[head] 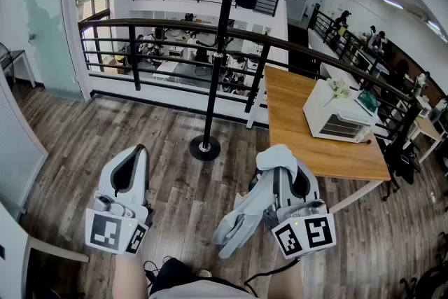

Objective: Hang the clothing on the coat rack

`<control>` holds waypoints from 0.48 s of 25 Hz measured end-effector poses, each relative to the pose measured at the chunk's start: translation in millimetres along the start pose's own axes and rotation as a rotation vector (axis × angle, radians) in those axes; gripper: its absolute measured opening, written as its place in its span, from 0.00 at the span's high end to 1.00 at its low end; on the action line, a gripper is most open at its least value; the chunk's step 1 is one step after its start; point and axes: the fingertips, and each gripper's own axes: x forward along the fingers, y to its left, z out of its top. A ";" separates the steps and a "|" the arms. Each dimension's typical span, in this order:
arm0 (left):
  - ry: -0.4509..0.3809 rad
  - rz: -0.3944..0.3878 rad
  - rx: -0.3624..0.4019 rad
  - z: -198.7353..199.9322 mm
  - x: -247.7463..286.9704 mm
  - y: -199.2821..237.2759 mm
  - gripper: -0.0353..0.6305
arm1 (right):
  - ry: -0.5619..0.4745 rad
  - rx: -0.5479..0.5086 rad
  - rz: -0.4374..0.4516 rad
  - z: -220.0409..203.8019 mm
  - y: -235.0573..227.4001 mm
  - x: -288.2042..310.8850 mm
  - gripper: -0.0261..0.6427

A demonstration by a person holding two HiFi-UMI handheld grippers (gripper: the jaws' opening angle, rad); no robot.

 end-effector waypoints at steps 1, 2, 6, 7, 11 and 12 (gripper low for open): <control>-0.002 -0.001 0.000 -1.4 3.9 0.6 0.94 | -0.001 -0.003 0.001 -0.2 -0.8 2.1 0.95; -0.003 -0.002 0.000 -2.5 7.5 1.2 0.94 | -0.001 -0.005 0.001 -0.4 -1.2 4.0 0.95; -0.013 -0.020 -0.007 -1.9 18.1 1.8 0.94 | 0.001 -0.009 -0.002 -0.4 0.1 7.3 0.95; -0.017 -0.027 -0.003 -0.4 20.5 1.5 0.94 | -0.001 -0.009 -0.002 0.4 0.4 8.2 0.95; -0.031 -0.030 0.012 3.3 27.2 3.1 0.94 | -0.014 -0.011 0.009 1.6 0.8 14.1 0.95; -0.033 -0.026 0.011 3.0 28.6 4.0 0.94 | -0.014 -0.011 0.013 0.9 0.8 16.2 0.95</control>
